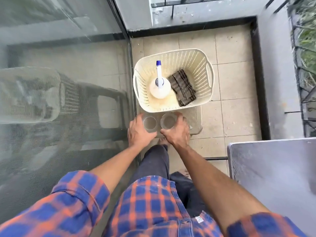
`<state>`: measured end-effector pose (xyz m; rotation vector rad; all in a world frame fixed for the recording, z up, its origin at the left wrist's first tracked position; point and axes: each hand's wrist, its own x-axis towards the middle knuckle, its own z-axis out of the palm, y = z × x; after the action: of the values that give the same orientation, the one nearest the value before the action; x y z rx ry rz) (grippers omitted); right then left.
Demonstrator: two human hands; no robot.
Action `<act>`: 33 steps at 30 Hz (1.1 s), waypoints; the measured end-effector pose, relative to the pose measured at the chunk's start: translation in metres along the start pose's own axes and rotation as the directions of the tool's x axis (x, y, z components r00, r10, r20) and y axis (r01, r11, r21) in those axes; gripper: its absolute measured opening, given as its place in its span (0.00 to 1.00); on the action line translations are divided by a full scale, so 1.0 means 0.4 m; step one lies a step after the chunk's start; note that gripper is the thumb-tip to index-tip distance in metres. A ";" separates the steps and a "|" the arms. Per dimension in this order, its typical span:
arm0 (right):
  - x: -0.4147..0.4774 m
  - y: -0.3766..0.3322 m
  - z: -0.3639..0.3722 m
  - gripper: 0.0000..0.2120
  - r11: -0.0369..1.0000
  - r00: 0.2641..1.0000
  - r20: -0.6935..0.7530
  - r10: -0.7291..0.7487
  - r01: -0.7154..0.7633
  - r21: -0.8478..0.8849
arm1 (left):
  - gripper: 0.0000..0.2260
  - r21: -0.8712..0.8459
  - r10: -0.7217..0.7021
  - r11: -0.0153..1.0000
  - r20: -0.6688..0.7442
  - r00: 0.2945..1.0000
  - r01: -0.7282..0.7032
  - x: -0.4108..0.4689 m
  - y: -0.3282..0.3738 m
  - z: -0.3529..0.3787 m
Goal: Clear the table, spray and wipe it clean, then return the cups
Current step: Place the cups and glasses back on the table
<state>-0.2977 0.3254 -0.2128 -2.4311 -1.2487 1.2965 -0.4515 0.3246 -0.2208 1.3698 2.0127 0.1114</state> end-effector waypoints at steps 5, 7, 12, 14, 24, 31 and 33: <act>-0.061 0.028 -0.033 0.45 0.999 1.000 -0.022 -0.016 0.017 0.041 | 0.42 -0.008 0.033 0.999 -0.022 0.999 -0.034 -0.070 -0.024 -0.049; -0.117 0.035 -0.067 0.46 0.996 0.999 -0.039 -0.028 0.031 0.078 | 0.41 -0.025 0.052 0.998 -0.057 0.997 -0.053 -0.115 -0.031 -0.080; -0.311 0.050 -0.194 0.45 0.977 0.991 -0.093 -0.093 0.109 0.181 | 0.40 -0.065 0.164 0.982 -0.179 0.970 -0.178 -0.241 0.003 -0.170; -0.381 0.064 -0.240 0.44 0.970 0.983 -0.122 -0.136 0.157 0.187 | 0.40 -0.074 0.228 0.965 -0.235 0.945 -0.251 -0.272 0.040 -0.196; -0.693 0.361 -0.465 0.35 0.921 0.866 -0.495 0.067 0.138 0.365 | 0.41 -0.102 0.608 0.776 -0.145 0.781 -0.623 -0.493 0.393 -0.137; -0.844 0.733 -0.564 0.39 0.824 0.633 -0.616 0.468 -0.060 0.564 | 0.37 -0.126 0.890 0.432 0.218 0.400 -0.893 -0.744 0.642 0.123; -0.877 0.820 -0.585 0.40 0.781 0.560 -0.615 0.556 -0.098 0.616 | 0.38 -0.091 0.902 0.293 0.358 0.243 -0.952 -0.796 0.710 0.198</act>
<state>-0.0285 -0.0778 0.0118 -2.3814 -0.1330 0.3588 -0.1164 0.1558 -0.0028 2.3514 0.6253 0.2335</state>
